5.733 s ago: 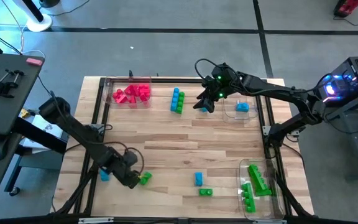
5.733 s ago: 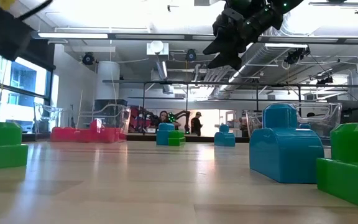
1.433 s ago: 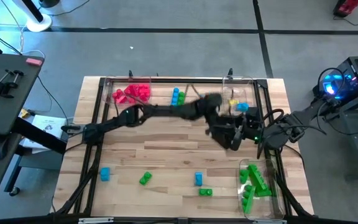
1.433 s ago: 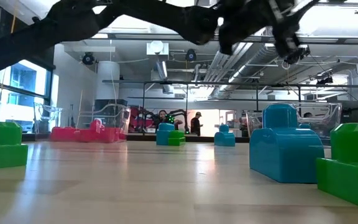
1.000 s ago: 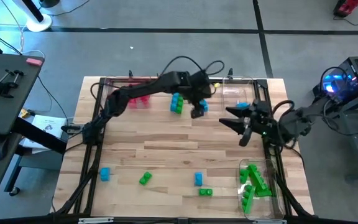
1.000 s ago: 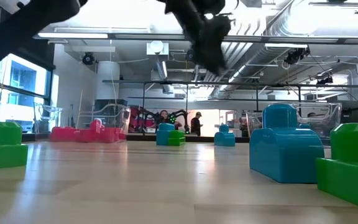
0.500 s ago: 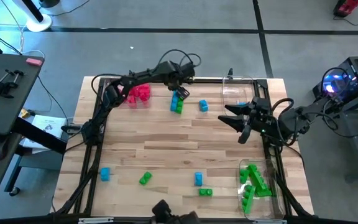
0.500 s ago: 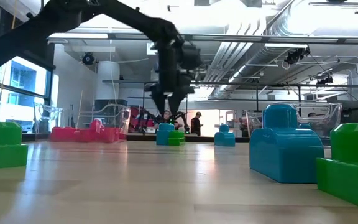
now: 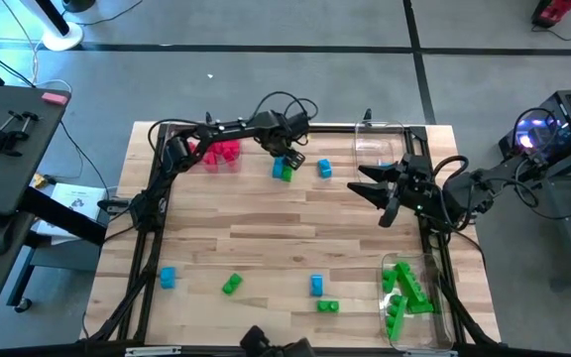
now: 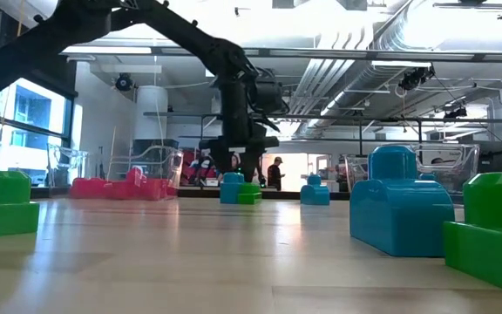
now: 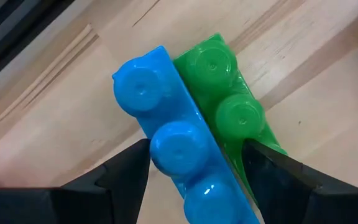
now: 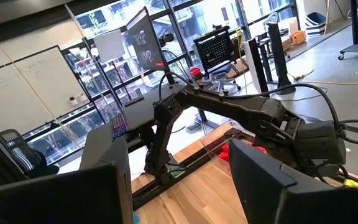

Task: Sort blocks
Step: Put the blue game piece into the top right transparent bin

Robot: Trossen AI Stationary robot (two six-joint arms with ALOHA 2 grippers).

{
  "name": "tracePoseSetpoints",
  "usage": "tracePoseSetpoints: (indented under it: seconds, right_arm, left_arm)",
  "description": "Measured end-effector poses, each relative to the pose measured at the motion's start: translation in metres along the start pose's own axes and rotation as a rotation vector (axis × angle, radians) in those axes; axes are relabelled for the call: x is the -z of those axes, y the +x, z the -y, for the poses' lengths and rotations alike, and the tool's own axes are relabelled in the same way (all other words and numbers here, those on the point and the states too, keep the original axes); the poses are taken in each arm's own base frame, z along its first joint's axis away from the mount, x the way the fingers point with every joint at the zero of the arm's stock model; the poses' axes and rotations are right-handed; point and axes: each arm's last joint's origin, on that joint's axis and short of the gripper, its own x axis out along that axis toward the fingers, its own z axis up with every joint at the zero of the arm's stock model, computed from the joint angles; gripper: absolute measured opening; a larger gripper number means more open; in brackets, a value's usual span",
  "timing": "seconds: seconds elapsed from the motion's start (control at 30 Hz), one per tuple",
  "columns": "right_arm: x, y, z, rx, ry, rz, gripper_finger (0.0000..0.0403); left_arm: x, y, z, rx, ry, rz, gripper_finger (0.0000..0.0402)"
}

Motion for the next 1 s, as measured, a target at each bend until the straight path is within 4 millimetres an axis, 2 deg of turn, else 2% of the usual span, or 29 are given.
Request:
tracePoseSetpoints:
  seconds: [0.13,0.2,0.27,0.33,0.37,0.5,0.6,0.77,0.9,1.0]
  right_arm:
    - [0.000,0.000,0.000,0.000,-0.005,-0.001,0.0160]
    - [0.000,0.000,0.000,0.000,-0.003,-0.001,0.0160]
    - [0.000,0.000,0.000,0.000,-0.001,-0.001,0.0160]
    - [0.000,0.000,0.000,0.000,-0.002,-0.001,0.0160]
    - [0.000,0.000,0.000,0.000,-0.002,-0.001,0.0160]
    - [0.001,0.000,0.000,-0.004,0.009,-0.005,0.0160]
    - [0.001,0.000,-0.001,-0.018,0.011,-0.015,0.0160]
    - [0.001,0.000,-0.001,-0.019,0.006,-0.015,0.0160]
    - [0.001,0.002,0.001,0.004,-0.007,-0.005,0.0160]
    - [-0.001,0.004,0.002,0.012,0.002,0.006,0.0160]
  left_arm:
    - [-0.001,0.001,-0.002,0.003,0.037,0.003,0.0234]
    - [-0.002,0.002,-0.005,0.007,0.033,0.001,0.0210]
    - [-0.003,0.006,-0.006,0.028,0.028,-0.017,0.0159]
    - [-0.003,0.006,-0.007,0.053,0.028,-0.021,0.0091]
    - [-0.004,0.005,-0.007,0.068,0.035,-0.013,0.0074]
    - [-0.007,-0.007,-0.004,0.125,0.039,0.031,0.0073]
    - [-0.010,-0.038,-0.009,0.145,0.031,0.119,0.0073]
    - [-0.015,-0.103,-0.008,0.223,0.026,0.381,0.0073]
    - [-0.021,-0.153,0.015,0.457,0.075,0.674,0.0073]
    - [-0.024,-0.166,0.041,0.629,0.063,0.816,0.0073]
